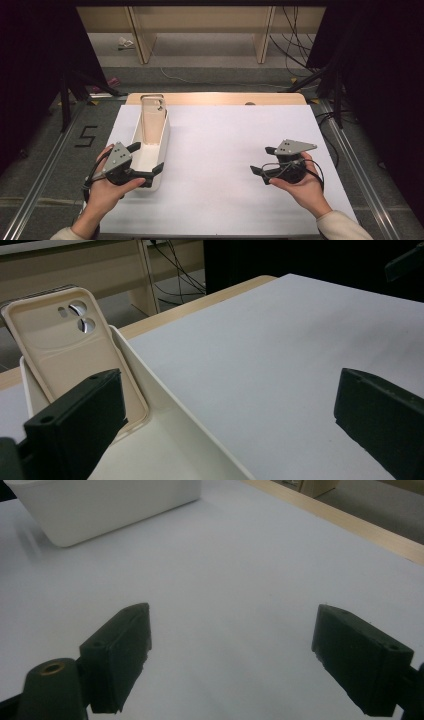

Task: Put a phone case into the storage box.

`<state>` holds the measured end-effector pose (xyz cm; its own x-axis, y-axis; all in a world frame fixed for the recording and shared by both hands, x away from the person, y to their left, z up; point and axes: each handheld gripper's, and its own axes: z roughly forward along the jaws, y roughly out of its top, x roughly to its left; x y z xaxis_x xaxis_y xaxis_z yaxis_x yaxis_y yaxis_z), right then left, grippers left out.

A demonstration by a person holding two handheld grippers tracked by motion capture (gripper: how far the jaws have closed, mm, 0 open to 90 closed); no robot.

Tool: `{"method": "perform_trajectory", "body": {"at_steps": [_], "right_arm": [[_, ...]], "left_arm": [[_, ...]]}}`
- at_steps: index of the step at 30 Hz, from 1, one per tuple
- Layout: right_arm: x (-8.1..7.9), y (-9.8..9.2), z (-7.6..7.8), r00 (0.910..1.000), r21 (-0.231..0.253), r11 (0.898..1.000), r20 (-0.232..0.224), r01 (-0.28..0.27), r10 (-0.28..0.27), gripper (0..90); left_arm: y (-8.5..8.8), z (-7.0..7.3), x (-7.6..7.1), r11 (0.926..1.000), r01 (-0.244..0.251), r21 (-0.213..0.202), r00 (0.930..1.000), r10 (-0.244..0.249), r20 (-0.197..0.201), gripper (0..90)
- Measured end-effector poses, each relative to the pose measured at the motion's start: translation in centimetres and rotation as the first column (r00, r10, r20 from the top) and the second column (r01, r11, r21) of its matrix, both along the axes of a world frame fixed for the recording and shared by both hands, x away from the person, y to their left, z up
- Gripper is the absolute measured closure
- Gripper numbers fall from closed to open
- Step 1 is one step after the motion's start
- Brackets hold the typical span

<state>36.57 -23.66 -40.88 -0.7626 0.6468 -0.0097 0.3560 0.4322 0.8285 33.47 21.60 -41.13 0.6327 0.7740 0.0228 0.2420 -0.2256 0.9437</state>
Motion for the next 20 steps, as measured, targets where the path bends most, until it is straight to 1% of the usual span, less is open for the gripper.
{"method": "perform_trajectory", "body": {"at_steps": [8,14,20], "right_arm": [[-0.01,0.04,0.02,1.0000,0.001,1.000,0.002,-0.001,0.001,16.9],[0.02,0.07,-0.01,1.0000,0.002,1.000,0.003,0.000,0.000,16.8],[0.03,0.02,0.02,1.0000,0.006,1.000,0.006,0.003,-0.003,16.8]], "left_arm": [[0.04,-0.38,-0.56,0.9999,-0.008,0.012,1.0000,0.008,-0.001,0.0],[-0.32,-0.50,-0.58,0.9996,0.003,0.028,1.0000,-0.003,0.001,0.0],[-0.30,-0.50,-0.60,0.9998,-0.002,0.020,1.0000,0.002,-0.003,0.2]]}}
